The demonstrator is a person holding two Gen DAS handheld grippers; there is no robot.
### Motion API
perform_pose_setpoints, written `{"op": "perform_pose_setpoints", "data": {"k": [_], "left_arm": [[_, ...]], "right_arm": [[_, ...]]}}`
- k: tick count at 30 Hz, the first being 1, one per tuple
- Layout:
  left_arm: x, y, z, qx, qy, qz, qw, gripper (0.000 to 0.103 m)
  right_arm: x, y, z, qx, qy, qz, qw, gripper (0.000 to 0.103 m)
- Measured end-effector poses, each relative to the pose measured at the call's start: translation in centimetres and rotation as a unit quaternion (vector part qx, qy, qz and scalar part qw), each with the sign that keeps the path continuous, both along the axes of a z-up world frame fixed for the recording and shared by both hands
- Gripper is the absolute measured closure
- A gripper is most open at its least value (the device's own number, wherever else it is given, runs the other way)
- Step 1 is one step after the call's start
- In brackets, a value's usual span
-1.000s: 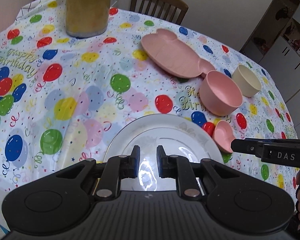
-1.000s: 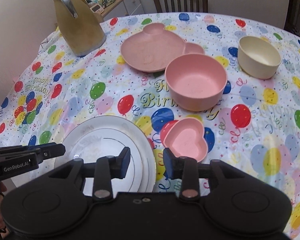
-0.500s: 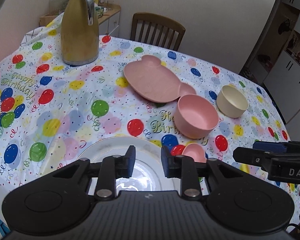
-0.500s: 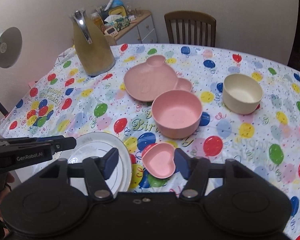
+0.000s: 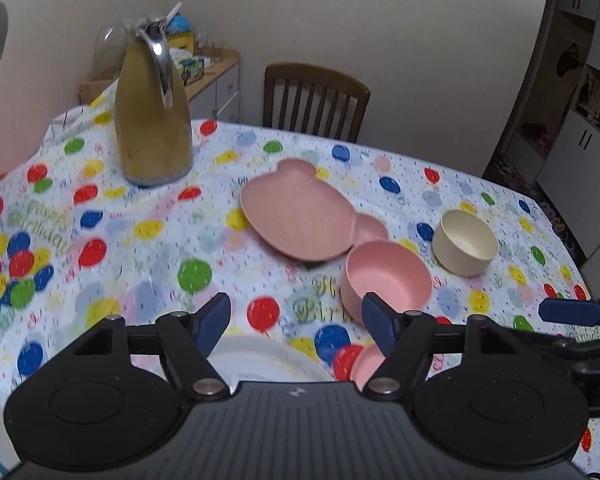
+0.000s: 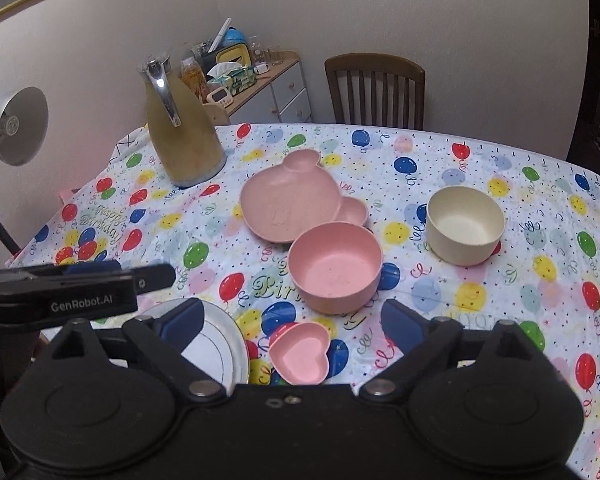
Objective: Organize plates and bowls
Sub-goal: 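Move both grippers toward the pink bear-shaped plate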
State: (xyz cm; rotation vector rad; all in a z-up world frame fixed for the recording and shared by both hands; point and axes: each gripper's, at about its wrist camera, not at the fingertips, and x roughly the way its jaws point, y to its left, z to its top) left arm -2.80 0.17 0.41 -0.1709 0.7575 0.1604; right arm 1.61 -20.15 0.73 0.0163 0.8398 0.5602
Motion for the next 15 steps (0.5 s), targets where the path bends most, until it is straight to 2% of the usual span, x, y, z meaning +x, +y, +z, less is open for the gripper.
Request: {"op": "perform_pose_setpoints", "data": {"k": [4,5,10,15], "left_arm": [[2.1,2.1,0.2,0.004,-0.004,-0.013,0.9999,0.03],[2.6,2.7,0.3,0.006,-0.006,-0.017,0.9998,0.026],[5.7,5.7,0.6,0.024,-0.027,-0.041,0.9985,0.02],[10.1,8.9,0.2,0.019,-0.024,-0.064,0.9975,0.019]], "right_arm": [[0.7,1.9,-0.2,-0.003,0.004,-0.031,1.0,0.002],[0.9,2.6,-0.3,-0.005,0.004,-0.038,0.999,0.001],[2.0,5.7,-0.7,0.004,0.009,-0.07,0.998,0.0],[3.5,8.8,-1.4,0.009,0.025,-0.106,0.994,0.0]]}}
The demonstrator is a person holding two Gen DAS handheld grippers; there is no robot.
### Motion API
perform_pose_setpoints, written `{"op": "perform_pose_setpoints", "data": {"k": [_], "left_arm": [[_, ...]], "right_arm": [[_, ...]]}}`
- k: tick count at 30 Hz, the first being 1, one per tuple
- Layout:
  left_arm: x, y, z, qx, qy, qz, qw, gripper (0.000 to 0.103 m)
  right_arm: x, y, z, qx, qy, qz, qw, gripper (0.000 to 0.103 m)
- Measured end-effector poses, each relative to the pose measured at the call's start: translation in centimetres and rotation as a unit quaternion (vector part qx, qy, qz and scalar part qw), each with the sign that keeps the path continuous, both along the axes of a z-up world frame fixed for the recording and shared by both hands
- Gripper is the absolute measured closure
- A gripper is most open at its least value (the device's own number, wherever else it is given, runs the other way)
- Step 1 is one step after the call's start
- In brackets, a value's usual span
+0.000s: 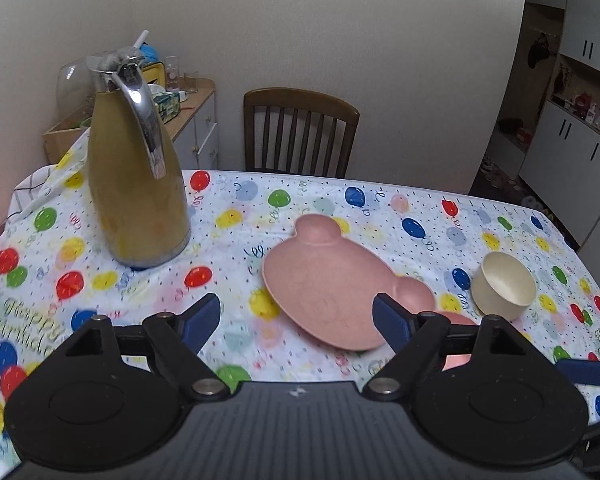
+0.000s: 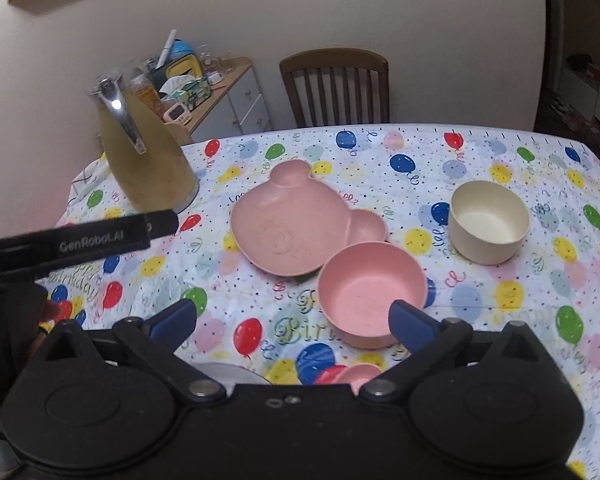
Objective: Organize plates and bowls
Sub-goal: 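Move both grippers toward the pink bear-shaped plate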
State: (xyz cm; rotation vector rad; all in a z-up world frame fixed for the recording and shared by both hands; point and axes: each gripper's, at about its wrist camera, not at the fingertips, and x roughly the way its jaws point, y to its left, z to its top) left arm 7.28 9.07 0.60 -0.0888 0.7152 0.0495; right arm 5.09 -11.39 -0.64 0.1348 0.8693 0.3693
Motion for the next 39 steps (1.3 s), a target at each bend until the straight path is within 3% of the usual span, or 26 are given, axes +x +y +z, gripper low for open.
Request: {"op": "perform_pose_setpoints", "data": {"k": [4,10,14,26,32,36,39], "left_arm": [[4.1,2.3,-0.8,-0.011,0.013,-0.02,0.9997,0.019],[9.4,4.8,-3.3,-0.057,0.058,-0.037,0.996,0.019],[12.0,5.5,-4.9,-0.062,0.074,-0.039,0.9946,0.019],[17.3,6.4,-8.2,-0.095,0.112,-0.031,0.9887,0.02],[19.5,6.8,-9.9,-0.115,0.131,-0.028,0.9843,0.02],[20.7,7.0,-10.9,-0.12,0.143,-0.035,0.9818,0.034],[21.3,7.1,-11.5,-0.119,0.149,-0.039,0.9808,0.039]], "right_arm": [[1.9,2.1,-1.2,0.005,0.016,-0.03,0.999,0.001],[4.8,4.0,-3.5,0.026,0.066,-0.074,0.995,0.003],[6.8,5.8,-5.2,0.032,0.097,-0.089,0.991,0.009],[11.6,5.6,-10.1,0.077,0.194,-0.206,0.956,0.037],[12.5,5.7,-10.9,0.09,0.206,-0.221,0.949,0.05],[12.3,5.4,-11.5,0.122,0.232,-0.234,0.936,0.059],[12.0,4.9,-12.2,0.141,0.247,-0.252,0.925,0.063]]}}
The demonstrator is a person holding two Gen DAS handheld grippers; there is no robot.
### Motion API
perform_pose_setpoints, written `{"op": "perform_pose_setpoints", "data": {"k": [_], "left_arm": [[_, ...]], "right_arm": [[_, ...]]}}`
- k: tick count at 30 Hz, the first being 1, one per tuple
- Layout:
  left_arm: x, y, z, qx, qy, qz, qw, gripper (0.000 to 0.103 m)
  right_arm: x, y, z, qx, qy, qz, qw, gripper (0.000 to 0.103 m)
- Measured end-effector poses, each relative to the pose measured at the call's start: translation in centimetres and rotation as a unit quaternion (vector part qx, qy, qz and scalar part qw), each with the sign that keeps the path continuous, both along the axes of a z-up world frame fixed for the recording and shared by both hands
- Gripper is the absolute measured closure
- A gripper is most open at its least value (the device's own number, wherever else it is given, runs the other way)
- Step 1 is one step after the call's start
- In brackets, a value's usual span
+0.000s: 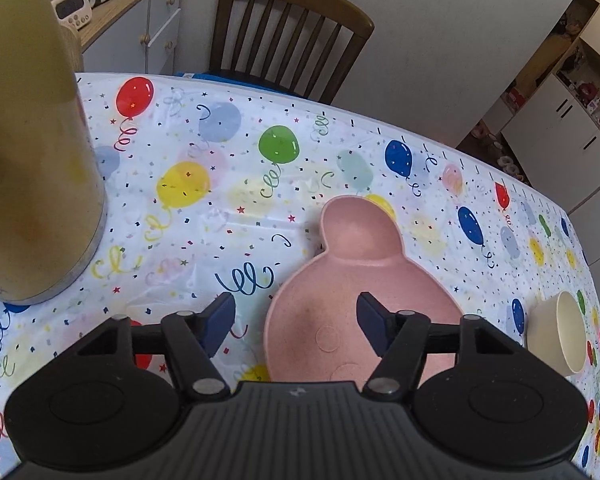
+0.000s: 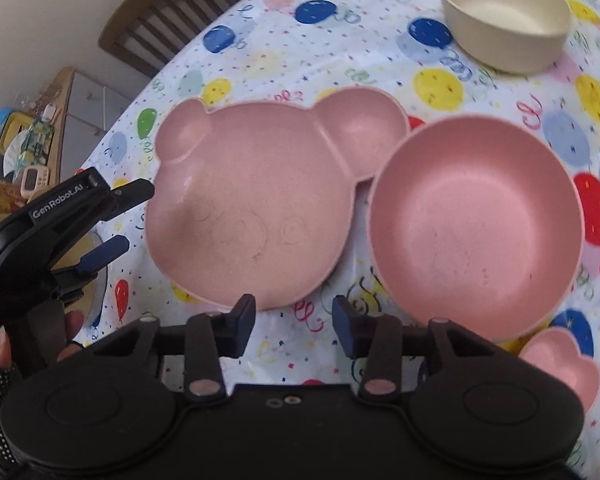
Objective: Organize plates and bowls
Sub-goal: 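Move both grippers toward the pink bear-shaped plate, then close both grippers on the rim of the pink bear-shaped plate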
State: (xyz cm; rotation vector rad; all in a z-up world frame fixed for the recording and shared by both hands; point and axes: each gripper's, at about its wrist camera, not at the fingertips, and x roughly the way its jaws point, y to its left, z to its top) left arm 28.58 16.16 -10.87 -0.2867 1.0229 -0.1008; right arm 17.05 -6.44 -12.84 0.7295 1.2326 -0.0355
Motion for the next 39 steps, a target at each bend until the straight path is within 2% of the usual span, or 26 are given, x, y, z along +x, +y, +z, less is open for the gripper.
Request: {"op": "perform_pose_setpoints", "data": {"k": [3,7,10,13,17,22,26,27,30,39], "left_arm": [[0.5,0.1,-0.5,0.0,0.005,-0.004,1.0,0.042],[1.0,0.0,-1.2,-0.011,0.012,-0.011,0.9998,0.051],[1.3,-0.1,-1.4,-0.015,0.012,-0.017,0.9997,0.062],[1.5,-0.2,-1.5,-0.011,0.012,-0.017,0.9997,0.065],[1.7,0.2,-1.7,-0.008,0.015,-0.017,0.9997,0.076],[1.6,0.1,-2.1,0.005,0.013,-0.028,0.9995,0.082],[1.2,0.4,-2.1,0.015,0.011,-0.027,0.9995,0.092],[1.0,0.5,-2.1,0.015,0.009,-0.029,0.9994,0.093],[-0.1,0.5,-2.1,0.026,0.004,-0.041,0.9988,0.095],[-5.5,2.0,-2.4,0.026,0.011,-0.052,0.9983,0.096]], "right_arm": [[0.1,-0.4,-0.2,0.004,-0.003,-0.019,1.0,0.069],[0.7,-0.5,-0.1,0.001,-0.01,-0.026,1.0,0.071],[1.0,-0.4,-0.1,-0.005,-0.007,-0.028,1.0,0.071],[1.1,-0.3,-0.1,-0.006,-0.006,-0.025,1.0,0.072],[0.7,-0.6,-0.4,0.008,0.007,-0.031,0.999,0.079],[0.7,-0.8,-0.4,0.009,0.007,-0.049,0.999,0.081],[0.9,-0.5,-0.2,0.006,0.009,-0.05,0.999,0.076],[1.0,-0.4,-0.2,0.001,0.01,-0.044,0.999,0.076],[1.0,-0.3,-0.4,-0.016,0.014,-0.031,0.999,0.088],[-0.5,-0.7,-0.2,-0.014,-0.003,0.017,1.0,0.092]]}}
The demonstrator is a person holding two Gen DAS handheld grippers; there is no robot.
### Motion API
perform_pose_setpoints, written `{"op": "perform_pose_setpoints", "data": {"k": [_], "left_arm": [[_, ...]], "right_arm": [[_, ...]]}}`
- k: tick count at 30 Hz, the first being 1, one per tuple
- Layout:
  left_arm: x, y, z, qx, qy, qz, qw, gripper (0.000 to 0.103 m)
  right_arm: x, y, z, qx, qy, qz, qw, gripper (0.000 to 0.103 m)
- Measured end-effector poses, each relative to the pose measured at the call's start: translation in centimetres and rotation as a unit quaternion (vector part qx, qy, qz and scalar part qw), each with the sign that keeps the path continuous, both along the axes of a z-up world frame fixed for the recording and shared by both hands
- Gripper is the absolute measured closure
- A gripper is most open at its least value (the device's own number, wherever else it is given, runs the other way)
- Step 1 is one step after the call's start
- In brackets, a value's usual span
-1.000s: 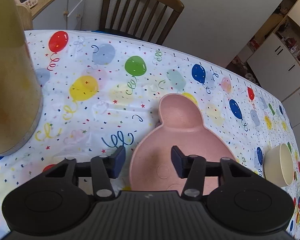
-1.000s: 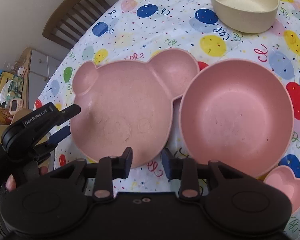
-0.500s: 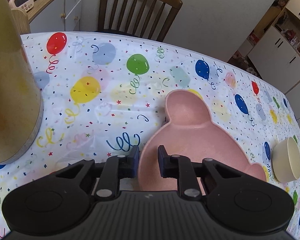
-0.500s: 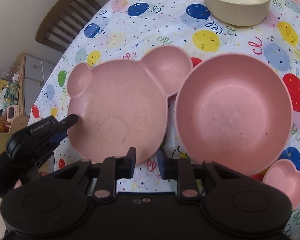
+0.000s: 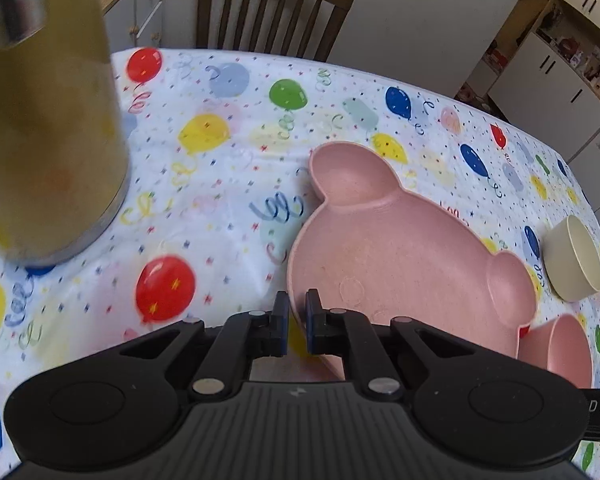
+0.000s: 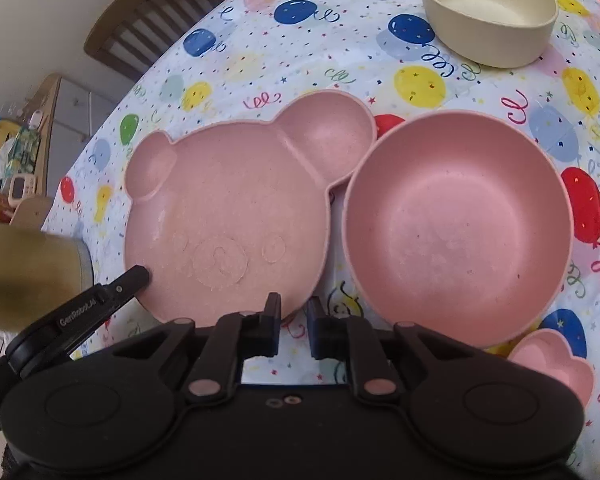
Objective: Organize plates and bowls
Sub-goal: 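Close both grippers on the rim of the pink bear-shaped plate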
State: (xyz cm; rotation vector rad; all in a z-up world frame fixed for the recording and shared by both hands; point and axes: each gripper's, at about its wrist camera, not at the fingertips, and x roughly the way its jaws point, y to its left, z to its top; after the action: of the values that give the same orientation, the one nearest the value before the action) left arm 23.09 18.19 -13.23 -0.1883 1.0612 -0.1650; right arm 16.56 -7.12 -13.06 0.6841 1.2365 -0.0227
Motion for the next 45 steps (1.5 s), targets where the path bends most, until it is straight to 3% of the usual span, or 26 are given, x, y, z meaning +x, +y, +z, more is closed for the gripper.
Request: {"op": "perform_pose_setpoints", "data": {"k": [3,5,11,14,19,24,29,34,36,45], "left_arm": [[-1.6,0.7,0.1,-0.006,0.008,-0.004,0.9999,0.096],[-2.9,1.0,0.1,-0.008,0.012,-0.006,0.9999,0.096],[-5.6,1.1,0.5,0.005,0.021,-0.022,0.9995,0.094],[-5.3,1.2,0.7,0.009,0.016,-0.017,0.9997,0.094],[-4.3,1.2,0.9,0.032,0.009,-0.018,0.9993,0.093],[-3.1,2.5,2.3,0.03,0.0,-0.012,0.9995,0.093],[-1.2,1.1,2.3,0.042,0.003,-0.04,0.9983,0.093],[0.2,0.9,0.8,0.042,0.022,-0.029,0.9984,0.091],[0.7,1.4,0.5,0.02,0.029,-0.023,0.9991,0.09],[1.1,1.7,0.2,-0.003,0.036,-0.026,0.999,0.091]], "right_arm": [[-1.3,-0.3,0.0,0.01,-0.005,0.029,1.0,0.093],[-2.1,-0.3,0.1,0.02,0.0,0.06,0.998,0.103],[-3.8,0.8,0.9,0.008,-0.014,0.113,0.993,0.102],[-3.7,0.4,1.6,-0.005,-0.028,0.11,0.993,0.085],[-3.2,-0.4,1.9,-0.025,-0.029,0.101,0.994,0.077],[-2.8,-0.4,1.5,-0.024,-0.02,0.077,0.997,0.066],[-2.2,-0.4,1.1,-0.031,-0.011,0.047,0.998,0.057],[-1.6,0.0,0.5,-0.028,-0.001,0.021,0.999,0.061],[-1.4,0.1,0.5,-0.035,-0.002,0.017,0.999,0.063],[-0.9,0.2,-0.1,-0.045,0.0,0.014,0.999,0.092]]}}
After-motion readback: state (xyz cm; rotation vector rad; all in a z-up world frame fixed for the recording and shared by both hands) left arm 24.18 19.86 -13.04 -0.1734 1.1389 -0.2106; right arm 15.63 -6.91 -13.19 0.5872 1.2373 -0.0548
